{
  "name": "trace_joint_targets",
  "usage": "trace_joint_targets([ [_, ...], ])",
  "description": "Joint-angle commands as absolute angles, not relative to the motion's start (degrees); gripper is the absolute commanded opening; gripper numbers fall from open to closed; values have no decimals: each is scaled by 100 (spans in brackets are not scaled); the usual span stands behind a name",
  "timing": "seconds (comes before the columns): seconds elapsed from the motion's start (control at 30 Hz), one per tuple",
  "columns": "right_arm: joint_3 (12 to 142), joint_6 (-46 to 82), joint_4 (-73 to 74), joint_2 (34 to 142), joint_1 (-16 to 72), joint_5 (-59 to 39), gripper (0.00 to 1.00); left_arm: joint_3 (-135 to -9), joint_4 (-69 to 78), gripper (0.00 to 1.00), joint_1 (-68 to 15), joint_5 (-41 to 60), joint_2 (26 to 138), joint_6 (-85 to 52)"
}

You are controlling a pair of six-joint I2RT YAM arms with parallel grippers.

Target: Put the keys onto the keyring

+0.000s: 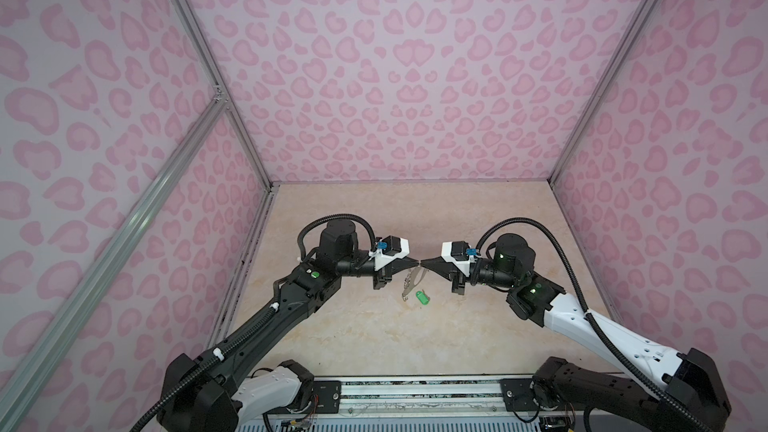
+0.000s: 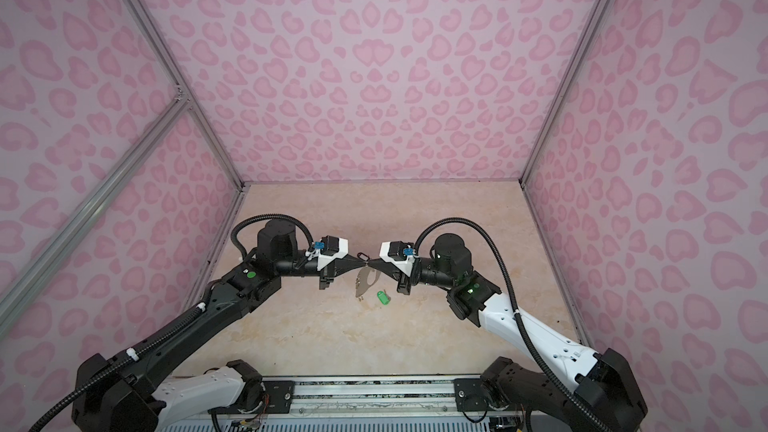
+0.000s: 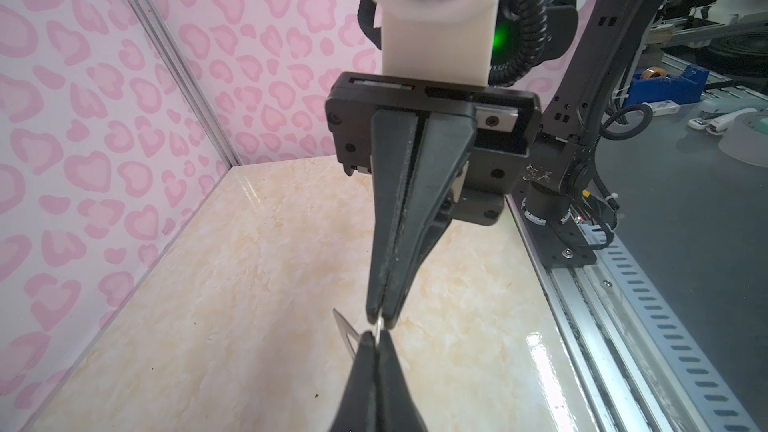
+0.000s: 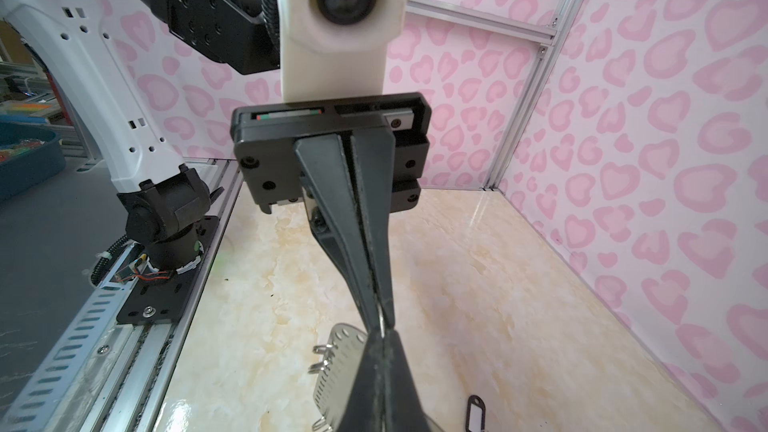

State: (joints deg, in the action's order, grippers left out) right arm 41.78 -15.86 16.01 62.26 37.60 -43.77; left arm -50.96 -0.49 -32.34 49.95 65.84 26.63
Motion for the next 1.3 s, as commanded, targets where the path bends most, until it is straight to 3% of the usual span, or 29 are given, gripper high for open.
trace_joint_targets([
  [0.0, 4224, -1969, 1064, 6095, 3756, -3675, 19, -5292, -171, 4, -3281, 4764, 6573, 2747],
  [0.1, 4266, -2189, 675, 5949, 3764, -3342, 24, -5569, -833, 4, -3418, 4223, 6587, 3179],
  [0.47, 4234, -2086, 864, 5897, 3792, -3566, 24, -6464, -2410, 4, -3798, 3098, 6853, 4078],
  [1.27, 4263, -1859, 1400, 6442, 3913, -3886, 8, -6600, -2672, 3, -3960, 3040, 6896, 4286],
])
